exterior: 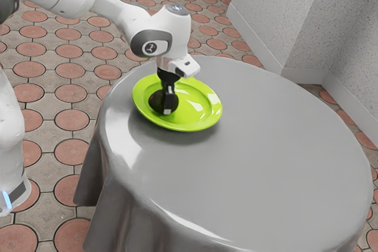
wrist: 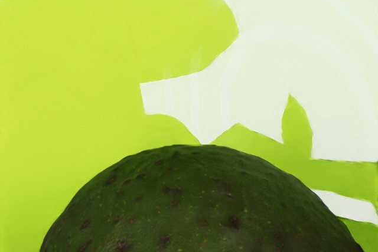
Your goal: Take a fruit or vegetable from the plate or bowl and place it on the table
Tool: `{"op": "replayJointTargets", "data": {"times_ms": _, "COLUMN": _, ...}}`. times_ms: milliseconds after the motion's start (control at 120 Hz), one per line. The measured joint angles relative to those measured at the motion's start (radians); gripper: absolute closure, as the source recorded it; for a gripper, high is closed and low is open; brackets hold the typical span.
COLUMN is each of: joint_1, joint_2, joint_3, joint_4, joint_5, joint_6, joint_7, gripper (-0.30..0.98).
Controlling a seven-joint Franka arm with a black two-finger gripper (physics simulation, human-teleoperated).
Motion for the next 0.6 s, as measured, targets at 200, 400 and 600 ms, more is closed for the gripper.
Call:
{"op": "replayJointTargets", "data": {"times_ms": 200, "joint_1": -0.012, "joint_2": -0.012, "joint_3": -0.002, "joint_4": 0.034, "joint_5": 0.037, "joint_6": 0.021, "joint_7": -0.023, "gripper": 0.41}}
{"op": "replayJointTargets", "data": {"times_ms": 400, "joint_1": -0.061, "joint_2": 0.115, "joint_3": -0.045, "joint_4": 0.297, "joint_5": 0.117, "joint_6": 0.033, "joint_7": -0.063, "gripper": 0.67}}
{"op": "replayJointTargets", "data": {"times_ms": 600, "joint_1": -0.174, "joint_2": 0.445, "joint_3": -0.054, "joint_4": 0.683, "joint_5": 0.239, "joint_6": 0.071, "joint_7": -0.121, "gripper": 0.60}}
